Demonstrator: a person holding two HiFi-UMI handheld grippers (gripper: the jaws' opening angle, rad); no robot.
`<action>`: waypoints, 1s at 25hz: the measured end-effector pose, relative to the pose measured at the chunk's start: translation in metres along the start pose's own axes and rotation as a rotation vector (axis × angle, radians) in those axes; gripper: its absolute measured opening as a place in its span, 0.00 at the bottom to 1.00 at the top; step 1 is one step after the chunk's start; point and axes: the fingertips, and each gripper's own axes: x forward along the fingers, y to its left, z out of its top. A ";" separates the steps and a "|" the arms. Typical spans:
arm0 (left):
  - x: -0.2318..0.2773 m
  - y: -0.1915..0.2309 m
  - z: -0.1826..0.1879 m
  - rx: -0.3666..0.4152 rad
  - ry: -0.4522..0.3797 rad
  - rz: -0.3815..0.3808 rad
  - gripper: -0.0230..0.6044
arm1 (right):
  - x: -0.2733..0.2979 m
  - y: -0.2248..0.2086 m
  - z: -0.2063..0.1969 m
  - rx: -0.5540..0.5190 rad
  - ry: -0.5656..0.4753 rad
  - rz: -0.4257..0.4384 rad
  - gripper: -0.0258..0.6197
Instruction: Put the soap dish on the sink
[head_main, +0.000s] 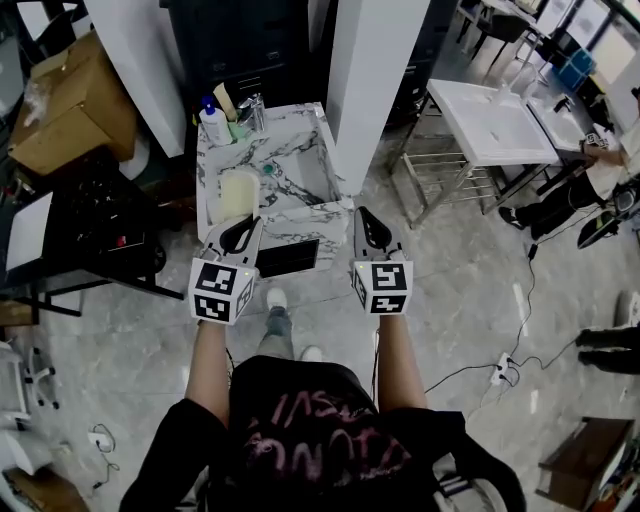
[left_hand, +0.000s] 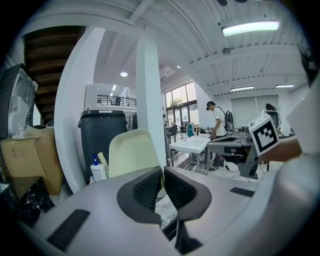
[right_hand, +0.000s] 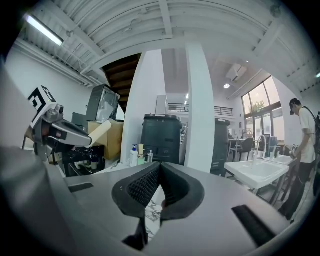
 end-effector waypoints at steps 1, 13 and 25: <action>0.006 0.002 0.001 0.000 -0.001 -0.003 0.09 | 0.006 -0.002 0.001 -0.003 -0.001 -0.001 0.06; 0.102 0.056 -0.002 0.009 0.043 -0.064 0.09 | 0.107 -0.024 0.005 -0.016 0.021 -0.025 0.06; 0.189 0.128 0.013 0.009 0.043 -0.148 0.09 | 0.215 -0.046 0.028 0.028 0.023 -0.088 0.06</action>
